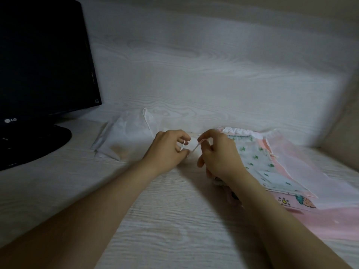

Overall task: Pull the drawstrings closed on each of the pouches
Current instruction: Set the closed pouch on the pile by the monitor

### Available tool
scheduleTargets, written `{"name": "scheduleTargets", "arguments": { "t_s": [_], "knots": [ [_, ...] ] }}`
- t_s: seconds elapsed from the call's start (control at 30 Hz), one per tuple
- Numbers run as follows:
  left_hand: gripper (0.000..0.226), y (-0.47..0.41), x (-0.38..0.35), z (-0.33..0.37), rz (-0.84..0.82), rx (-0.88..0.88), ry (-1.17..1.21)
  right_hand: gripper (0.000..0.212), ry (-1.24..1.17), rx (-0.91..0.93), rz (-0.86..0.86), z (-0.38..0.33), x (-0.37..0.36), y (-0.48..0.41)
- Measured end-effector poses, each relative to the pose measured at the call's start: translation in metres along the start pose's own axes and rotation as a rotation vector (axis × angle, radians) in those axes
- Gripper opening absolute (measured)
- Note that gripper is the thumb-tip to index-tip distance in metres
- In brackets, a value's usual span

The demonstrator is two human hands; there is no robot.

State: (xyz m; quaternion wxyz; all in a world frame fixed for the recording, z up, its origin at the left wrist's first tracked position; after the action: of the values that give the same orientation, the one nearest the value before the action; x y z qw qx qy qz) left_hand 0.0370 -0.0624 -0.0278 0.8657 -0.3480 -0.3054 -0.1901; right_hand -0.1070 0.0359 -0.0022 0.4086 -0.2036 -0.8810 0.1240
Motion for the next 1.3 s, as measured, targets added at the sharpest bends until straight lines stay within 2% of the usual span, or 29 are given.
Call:
{"name": "scheduleTargets", "arguments": {
  "t_s": [0.17,0.3,0.4,0.47,0.53,0.7,0.83,0.9,0.97,1.1,1.17,1.23,1.3],
  "knots": [
    [0.053,-0.001,-0.001,-0.002,-0.075,0.039,0.007,0.014,-0.246,-0.035,0.16,0.0,0.006,-0.003],
    [0.061,-0.001,-0.009,0.003,-0.148,-0.035,0.048,0.015,-0.6,-0.073,0.134,0.0,0.003,-0.005],
    [0.071,0.0,-0.01,0.008,-0.144,-0.063,0.148,0.017,-0.752,-0.1,0.118,0.0,0.002,-0.005],
    [0.08,0.001,-0.009,0.012,-0.13,-0.05,0.211,0.028,-0.74,-0.178,0.105,0.006,-0.001,-0.007],
    [0.086,0.001,-0.009,0.015,-0.131,-0.045,0.304,0.027,-0.648,-0.242,0.068,0.013,-0.005,-0.009],
    [0.092,-0.002,-0.013,0.018,-0.192,-0.051,0.451,0.029,-0.444,-0.138,-0.071,0.003,-0.01,-0.005],
    [0.097,-0.001,-0.012,0.019,-0.258,-0.035,0.51,0.027,-0.499,-0.143,-0.085,0.003,-0.009,-0.005],
    [0.093,0.0,-0.008,0.021,-0.261,0.041,0.571,0.023,-0.662,-0.22,-0.085,0.004,-0.011,-0.007],
    [0.078,0.003,-0.006,0.022,-0.252,0.154,0.636,0.017,-0.81,-0.258,-0.038,0.006,-0.01,-0.009],
    [0.035,0.001,-0.004,0.018,-0.216,0.27,0.667,0.017,-0.842,-0.224,0.098,0.012,-0.004,-0.012],
    [0.017,-0.001,-0.002,0.017,-0.235,0.265,0.635,0.019,-0.722,-0.184,0.138,0.014,0.001,-0.013],
    [0.017,0.0,-0.001,0.015,-0.258,0.277,0.64,0.021,-0.528,-0.146,0.161,0.015,0.005,-0.013],
    [0.023,0.0,-0.001,0.011,-0.265,0.324,0.642,0.029,-0.213,-0.11,0.222,0.018,0.009,-0.012]
  ]
}}
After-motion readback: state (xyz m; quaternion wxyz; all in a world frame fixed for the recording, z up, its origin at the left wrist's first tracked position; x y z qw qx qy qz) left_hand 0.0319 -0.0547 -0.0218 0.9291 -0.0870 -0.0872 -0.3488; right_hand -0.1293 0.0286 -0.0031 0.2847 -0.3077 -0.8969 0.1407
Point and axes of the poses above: each hand's wrist, its own y-axis away from the middle knuckle, its own x-axis out of the back of the hand, z = x × y, the point moved 3 cm from there along -y, towards the middle knuckle, and after that the axes turned 4 degrees about -z, right-handed, at the moved point
